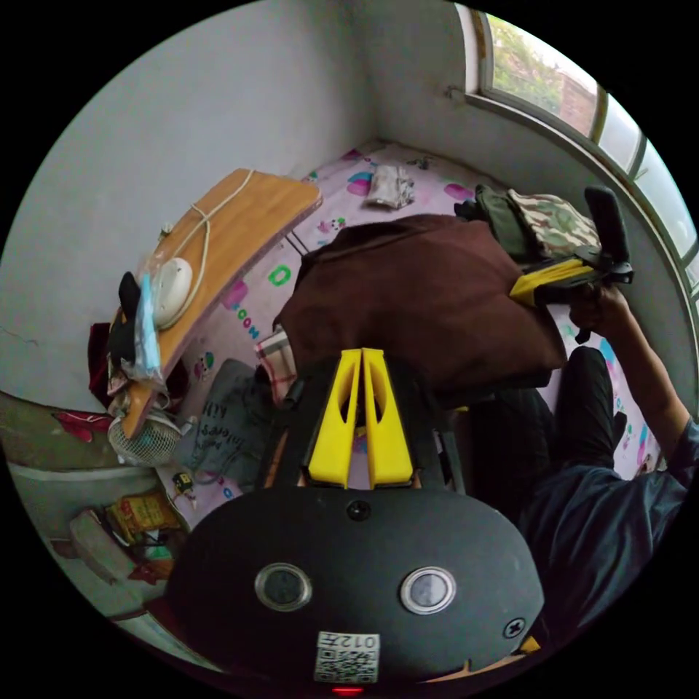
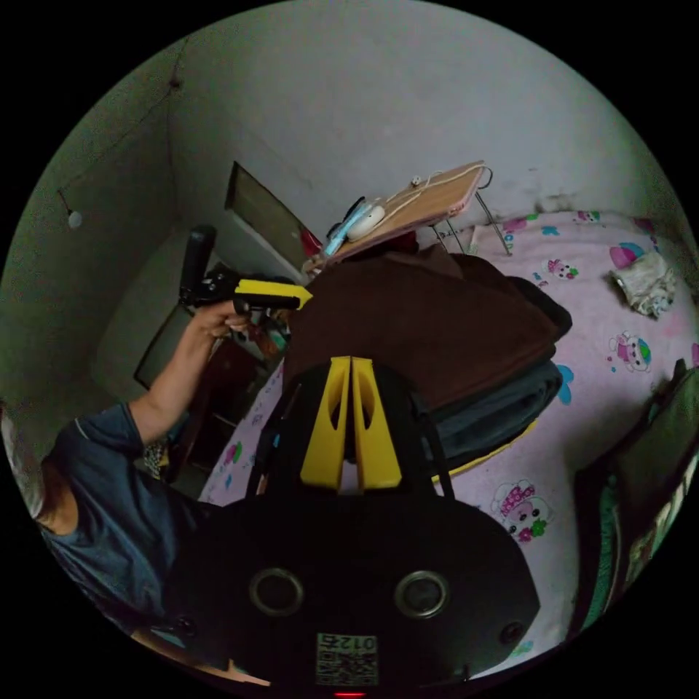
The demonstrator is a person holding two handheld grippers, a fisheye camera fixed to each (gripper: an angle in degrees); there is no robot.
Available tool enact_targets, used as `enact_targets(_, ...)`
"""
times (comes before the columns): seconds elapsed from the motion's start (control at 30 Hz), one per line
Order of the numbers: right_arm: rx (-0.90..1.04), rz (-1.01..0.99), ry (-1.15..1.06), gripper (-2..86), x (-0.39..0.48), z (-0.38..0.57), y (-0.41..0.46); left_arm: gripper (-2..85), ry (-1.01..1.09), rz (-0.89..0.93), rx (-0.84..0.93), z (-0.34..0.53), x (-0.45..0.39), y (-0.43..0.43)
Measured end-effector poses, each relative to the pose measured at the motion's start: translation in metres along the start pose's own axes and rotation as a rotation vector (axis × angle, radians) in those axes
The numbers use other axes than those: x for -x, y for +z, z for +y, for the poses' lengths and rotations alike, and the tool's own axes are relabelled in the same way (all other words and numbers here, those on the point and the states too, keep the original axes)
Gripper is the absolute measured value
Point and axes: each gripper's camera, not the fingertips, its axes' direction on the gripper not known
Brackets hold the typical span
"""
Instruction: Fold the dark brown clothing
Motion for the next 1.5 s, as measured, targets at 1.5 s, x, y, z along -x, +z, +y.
enact_targets(1.5,0.000,0.053,-0.035,-0.9,0.025,0.070,0.031,10.5,0.293,-0.498,-0.160,0.065,-0.112,0.031)
